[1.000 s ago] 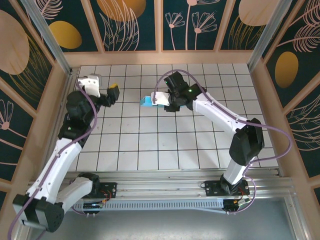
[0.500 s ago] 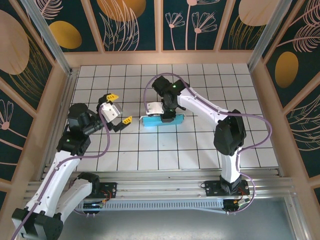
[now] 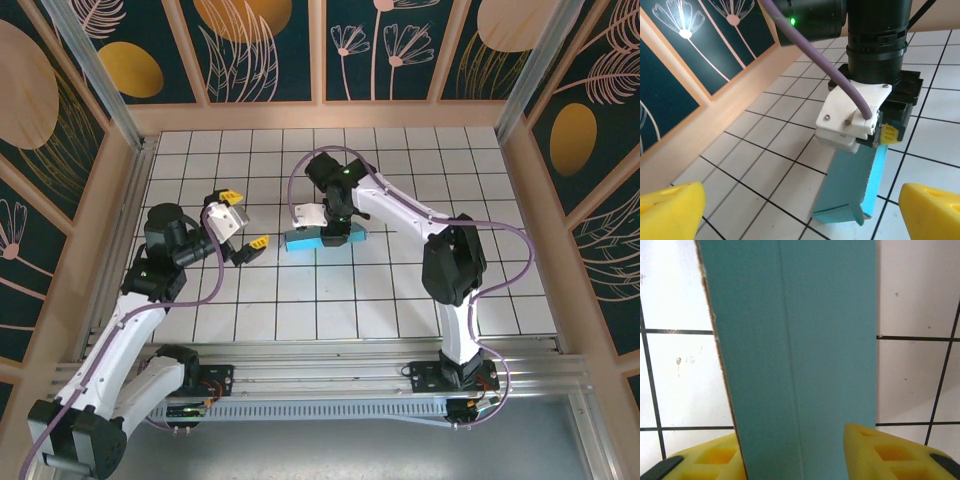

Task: Fold the paper box

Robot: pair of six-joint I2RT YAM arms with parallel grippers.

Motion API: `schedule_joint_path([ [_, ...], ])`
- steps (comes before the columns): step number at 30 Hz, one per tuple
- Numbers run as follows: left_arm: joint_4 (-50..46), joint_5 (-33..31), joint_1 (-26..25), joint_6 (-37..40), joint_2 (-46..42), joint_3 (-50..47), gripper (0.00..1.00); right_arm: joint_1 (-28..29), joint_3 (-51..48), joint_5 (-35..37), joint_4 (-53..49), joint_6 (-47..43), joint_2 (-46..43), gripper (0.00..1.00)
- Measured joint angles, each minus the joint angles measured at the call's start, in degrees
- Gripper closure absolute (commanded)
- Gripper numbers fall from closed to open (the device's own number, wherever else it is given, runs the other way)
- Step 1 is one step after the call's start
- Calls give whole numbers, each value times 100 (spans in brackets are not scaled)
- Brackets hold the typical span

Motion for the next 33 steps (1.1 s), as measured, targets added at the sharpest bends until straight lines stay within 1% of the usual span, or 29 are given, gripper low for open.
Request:
schedule_joint_path([
  [4, 28, 85, 0, -361, 190, 81, 1, -157, 295, -144, 7, -17, 103, 58],
  [8, 186, 111, 0, -649, 201, 94, 1, -330, 769, -293, -4, -57, 348, 58],
  [16, 323, 118, 0, -929, 210, 94, 1, -586, 1532, -533, -90, -173, 824, 58],
  [21, 341, 76, 0, -984, 308, 94, 1, -688, 1755, -625, -85, -245, 973, 57],
  [33, 431, -50, 0, -1147, 470, 94, 1, -809, 1886, -662, -85, -409, 1012, 57],
])
